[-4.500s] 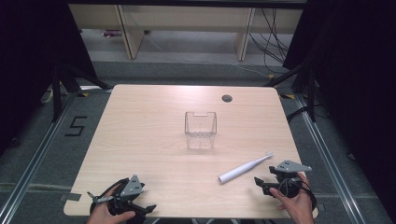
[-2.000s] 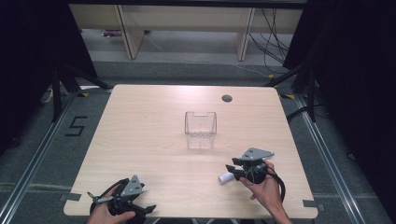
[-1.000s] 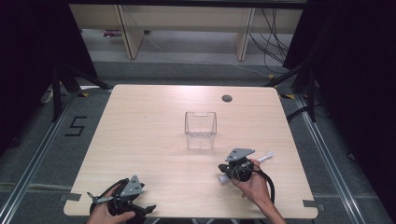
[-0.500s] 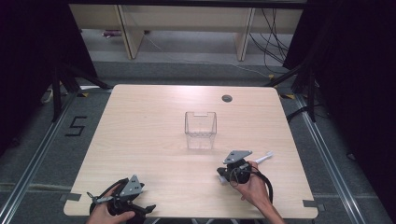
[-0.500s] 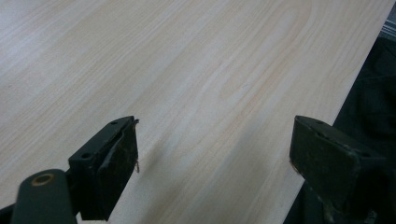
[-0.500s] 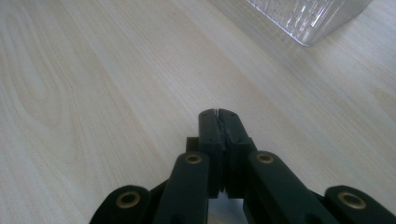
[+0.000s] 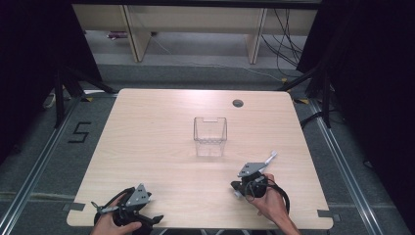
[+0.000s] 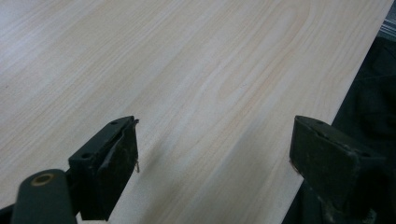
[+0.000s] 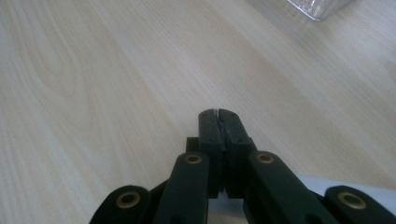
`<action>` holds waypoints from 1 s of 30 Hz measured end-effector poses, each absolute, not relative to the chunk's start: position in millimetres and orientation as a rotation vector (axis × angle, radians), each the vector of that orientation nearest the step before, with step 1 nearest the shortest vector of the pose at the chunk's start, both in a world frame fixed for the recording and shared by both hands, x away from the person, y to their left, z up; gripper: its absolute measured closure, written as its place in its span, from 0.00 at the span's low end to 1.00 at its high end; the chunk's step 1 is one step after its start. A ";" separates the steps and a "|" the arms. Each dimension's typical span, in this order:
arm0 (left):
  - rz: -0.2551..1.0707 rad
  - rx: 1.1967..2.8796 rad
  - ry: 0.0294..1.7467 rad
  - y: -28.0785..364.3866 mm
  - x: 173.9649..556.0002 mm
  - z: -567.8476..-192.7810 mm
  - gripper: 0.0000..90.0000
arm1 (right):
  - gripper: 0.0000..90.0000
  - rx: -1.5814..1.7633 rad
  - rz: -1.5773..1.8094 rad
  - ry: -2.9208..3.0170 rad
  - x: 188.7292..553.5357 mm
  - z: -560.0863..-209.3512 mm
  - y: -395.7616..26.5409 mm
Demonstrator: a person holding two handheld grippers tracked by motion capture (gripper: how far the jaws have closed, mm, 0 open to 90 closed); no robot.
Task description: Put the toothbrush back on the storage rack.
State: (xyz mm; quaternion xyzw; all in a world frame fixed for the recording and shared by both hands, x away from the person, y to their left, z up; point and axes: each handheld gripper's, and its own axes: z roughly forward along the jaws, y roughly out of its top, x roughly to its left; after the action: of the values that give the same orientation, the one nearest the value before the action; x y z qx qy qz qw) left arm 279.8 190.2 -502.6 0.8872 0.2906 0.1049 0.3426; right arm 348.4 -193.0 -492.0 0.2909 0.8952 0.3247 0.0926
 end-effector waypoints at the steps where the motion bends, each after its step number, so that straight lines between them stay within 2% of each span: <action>1: 0.276 2.322 0.742 191.5 281.0 -502.1 0.16 | 0.99 0.859 0.949 2.671 345.8 -491.2 -194.9; 30: 0.273 2.316 0.759 191.8 281.4 -502.9 0.16 | 0.99 0.943 0.957 2.653 331.0 -490.3 -227.9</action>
State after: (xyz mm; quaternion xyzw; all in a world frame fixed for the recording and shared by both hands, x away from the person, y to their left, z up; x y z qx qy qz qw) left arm 281.4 191.8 -502.9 0.8888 0.2913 0.1049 0.3378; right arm 331.0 -227.9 -490.3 0.3160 0.8890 0.3207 0.0836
